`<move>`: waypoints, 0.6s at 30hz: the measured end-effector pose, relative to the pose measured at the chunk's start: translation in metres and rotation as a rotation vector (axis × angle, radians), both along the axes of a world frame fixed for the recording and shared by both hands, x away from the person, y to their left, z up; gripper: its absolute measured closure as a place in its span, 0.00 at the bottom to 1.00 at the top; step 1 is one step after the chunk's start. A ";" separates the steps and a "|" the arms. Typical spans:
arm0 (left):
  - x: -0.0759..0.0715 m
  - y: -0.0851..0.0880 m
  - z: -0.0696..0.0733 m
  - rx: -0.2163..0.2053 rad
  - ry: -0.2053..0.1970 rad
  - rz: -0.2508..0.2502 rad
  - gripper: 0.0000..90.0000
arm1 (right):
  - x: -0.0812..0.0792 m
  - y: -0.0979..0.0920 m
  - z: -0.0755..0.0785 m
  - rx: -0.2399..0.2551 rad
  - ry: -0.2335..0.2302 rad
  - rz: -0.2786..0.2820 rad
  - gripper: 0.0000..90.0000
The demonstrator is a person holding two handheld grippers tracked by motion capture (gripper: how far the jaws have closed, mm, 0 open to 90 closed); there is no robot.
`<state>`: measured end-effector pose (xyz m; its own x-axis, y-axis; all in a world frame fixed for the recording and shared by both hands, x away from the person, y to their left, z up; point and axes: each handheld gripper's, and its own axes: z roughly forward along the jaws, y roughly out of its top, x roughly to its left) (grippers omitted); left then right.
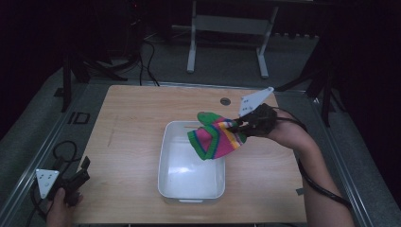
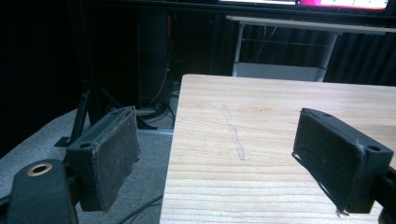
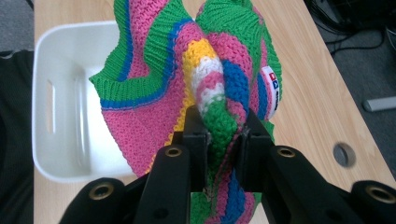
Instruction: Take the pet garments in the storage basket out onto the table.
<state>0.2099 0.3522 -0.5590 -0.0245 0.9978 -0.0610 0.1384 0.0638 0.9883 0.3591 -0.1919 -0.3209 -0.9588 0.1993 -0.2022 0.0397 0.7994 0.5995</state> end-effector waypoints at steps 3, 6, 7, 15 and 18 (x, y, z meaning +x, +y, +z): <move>0.000 0.000 0.000 0.000 0.001 0.002 0.16 | 0.001 -0.019 -0.003 0.006 0.002 -0.032 0.86; 0.000 0.000 0.000 0.002 0.000 0.001 0.16 | 0.002 -0.038 -0.006 0.014 0.008 -0.067 0.86; 0.000 0.000 0.000 0.003 -0.001 0.003 0.16 | 0.001 -0.044 -0.008 0.016 0.012 -0.077 0.86; 0.000 -0.001 0.000 0.005 -0.002 0.006 0.16 | 0.000 -0.080 -0.015 0.014 0.015 -0.144 0.85; 0.000 -0.001 0.000 0.004 -0.001 0.007 0.16 | -0.002 -0.101 -0.019 0.024 0.016 -0.180 0.85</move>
